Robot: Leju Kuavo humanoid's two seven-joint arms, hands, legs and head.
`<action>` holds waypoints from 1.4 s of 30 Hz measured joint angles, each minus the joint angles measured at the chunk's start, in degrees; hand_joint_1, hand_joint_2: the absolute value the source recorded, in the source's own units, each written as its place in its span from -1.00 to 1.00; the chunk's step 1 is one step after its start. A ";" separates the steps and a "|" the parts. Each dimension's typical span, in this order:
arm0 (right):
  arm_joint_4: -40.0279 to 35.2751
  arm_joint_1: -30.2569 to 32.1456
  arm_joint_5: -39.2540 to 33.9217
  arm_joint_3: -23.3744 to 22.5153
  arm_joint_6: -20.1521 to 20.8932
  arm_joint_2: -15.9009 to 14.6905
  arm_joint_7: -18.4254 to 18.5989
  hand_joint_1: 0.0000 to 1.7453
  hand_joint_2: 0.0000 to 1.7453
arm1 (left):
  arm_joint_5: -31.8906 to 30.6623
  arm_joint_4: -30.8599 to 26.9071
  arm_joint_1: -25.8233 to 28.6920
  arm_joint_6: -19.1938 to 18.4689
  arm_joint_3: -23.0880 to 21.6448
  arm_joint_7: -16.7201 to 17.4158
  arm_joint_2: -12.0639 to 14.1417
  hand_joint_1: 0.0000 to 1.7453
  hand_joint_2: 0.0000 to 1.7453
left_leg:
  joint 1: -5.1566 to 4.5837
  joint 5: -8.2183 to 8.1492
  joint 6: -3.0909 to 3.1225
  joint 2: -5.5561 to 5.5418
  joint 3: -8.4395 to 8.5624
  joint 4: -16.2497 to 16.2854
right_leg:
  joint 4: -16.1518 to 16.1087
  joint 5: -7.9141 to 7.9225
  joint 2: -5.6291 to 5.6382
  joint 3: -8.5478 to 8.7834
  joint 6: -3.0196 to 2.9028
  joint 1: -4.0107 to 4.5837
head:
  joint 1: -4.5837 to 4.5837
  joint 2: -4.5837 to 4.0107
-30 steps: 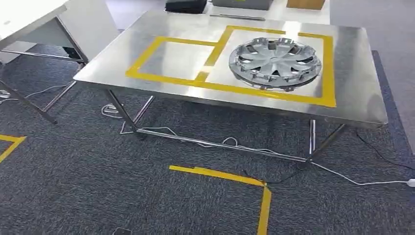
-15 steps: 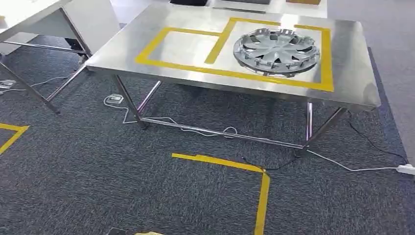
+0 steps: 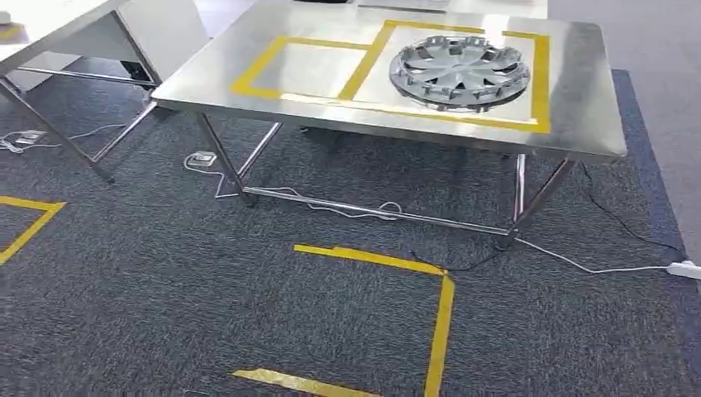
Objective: Take the parts from the cabinet and place them on the table.
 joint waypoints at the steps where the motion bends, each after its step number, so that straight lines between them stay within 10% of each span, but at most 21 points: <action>1: 0.00 0.14 0.44 0.28 0.17 -0.04 0.15 -1.00 -1.00 | -0.02 0.00 -0.04 0.02 0.04 -0.46 -0.26 -1.00 -1.00 | -0.03 -0.15 0.01 2.07 2.70 -4.19 | 0.10 0.06 -0.38 -0.29 0.22 0.19 | -0.13 0.00; 5: 0.26 0.12 2.88 1.59 0.35 -0.33 0.63 -1.00 -1.00 | -0.20 0.00 0.03 0.72 0.70 0.34 -0.52 -1.00 -1.00 | -0.79 -1.24 1.94 1.01 3.18 -7.35 | 0.50 0.71 -2.44 -0.69 1.46 0.28 | -0.13 0.00; 7: 0.37 0.14 4.22 2.54 0.70 -0.57 0.83 -1.00 -1.00 | -0.26 0.00 0.29 0.96 1.01 1.95 -0.70 -1.00 -1.00 | -0.42 -0.75 3.12 0.23 3.07 -7.84 | 2.40 -1.57 -0.05 -1.99 2.17 0.10 | 0.15 0.00; 10: 0.59 0.27 5.11 3.37 1.29 -0.87 0.96 -1.00 -1.00 | -0.37 0.00 0.38 1.05 1.22 2.54 -0.83 -1.00 -1.00 | -0.89 0.02 4.20 -1.21 2.08 -7.73 | 16.69 -8.60 1.94 -7.88 2.17 0.09 | 0.28 0.00; 12: 0.76 0.47 6.33 4.17 1.90 -1.11 0.81 -1.00 -1.00 | -0.50 0.00 0.52 0.98 1.36 1.71 -0.85 -1.00 -1.00 | -1.32 0.37 4.39 -2.35 1.76 -7.66 | 19.82 -8.59 2.10 -9.12 1.87 0.10 | 0.26 0.00; 14: 0.90 0.48 6.64 4.81 2.19 -1.31 0.81 -1.00 -1.00 | -0.57 0.00 0.54 0.81 1.55 0.52 -0.87 -1.00 -1.00 | -1.60 0.57 4.33 -3.70 1.72 -7.53 | 12.66 -4.08 2.50 -5.17 1.27 0.20 | 0.22 0.00; 17: 0.96 0.45 6.75 5.33 2.51 -1.66 0.79 -1.00 -1.00 | -1.05 -0.02 0.09 0.74 1.79 -0.46 -1.14 -1.00 -1.00 | -1.97 0.79 3.95 -5.53 1.32 -7.01 | 1.45 -0.88 7.45 0.53 0.32 -0.04 | 0.13 0.00; 21: 1.18 0.46 7.41 5.72 2.71 -1.75 0.66 -1.00 -1.00 | -1.88 -0.02 0.17 1.11 1.86 -0.46 -1.31 -1.00 -1.00 | -1.70 1.60 2.48 -7.61 -0.06 -6.75 | 0.39 -0.57 5.23 0.86 0.07 -0.22 | 0.24 0.00; 24: 1.31 0.52 7.63 5.88 2.82 -1.90 0.65 -1.00 -1.00 | -2.08 -0.02 -0.01 1.33 2.18 0.57 -1.40 -1.00 -1.00 | -1.16 -4.39 1.30 -2.71 -3.75 1.55 | 0.29 -0.29 2.84 0.65 -0.33 -0.23 | -0.52 0.00; 27: 1.36 0.68 7.78 5.88 2.82 -2.01 0.70 -1.00 -1.00 | -2.08 -0.02 0.01 1.40 2.34 1.01 -1.42 -1.00 -1.00 | -0.49 -7.81 0.37 -1.89 -7.87 11.37 | 0.45 -0.28 0.06 0.24 -0.31 -0.13 | -0.50 0.00; 30: 1.35 0.56 7.95 5.92 2.86 -2.01 0.70 -1.00 -1.00 | -2.62 -0.02 0.28 2.03 2.43 1.62 -1.40 -1.00 -1.00 | -0.26 -1.66 0.41 -0.65 -1.42 0.50 | 0.56 -0.28 -1.99 0.26 -0.18 -0.13 | -0.52 0.00; 32: 1.35 0.42 8.17 5.99 2.86 -2.05 0.57 -1.00 -1.00 | -3.37 -0.02 -0.14 2.40 2.43 1.64 -1.51 -1.00 -1.00 | -1.07 -0.96 1.08 4.23 2.65 -7.12 | 0.74 -0.40 -3.10 0.35 0.40 0.41 | -0.59 0.00; 36: 1.38 0.08 8.63 6.40 2.88 -2.16 0.04 -1.00 -1.00 | -3.78 -0.02 0.02 2.82 2.43 1.23 -1.75 -1.00 -1.00 | -1.32 -0.06 2.96 1.44 1.61 -7.22 | 0.71 -0.19 -5.32 0.50 1.70 0.22 | -0.50 0.00; 39: 1.40 0.18 8.98 6.49 2.82 -2.40 -0.22 -1.00 -1.00 | -4.33 -0.02 -0.20 3.24 2.51 0.90 -1.86 -1.00 -1.00 | -1.05 0.87 4.22 -0.36 1.07 -7.49 | 8.30 -5.83 1.33 -3.07 2.39 -0.27 | 0.02 0.00; 42: 1.44 0.40 9.22 6.56 2.78 -2.58 -0.20 -1.00 -1.00 | -4.44 -0.02 -0.30 3.34 2.51 0.83 -1.97 -1.00 -1.00 | -1.46 1.32 4.52 -2.57 0.39 -7.43 | 19.78 -10.12 2.17 -8.18 2.37 -0.26 | 0.00 0.00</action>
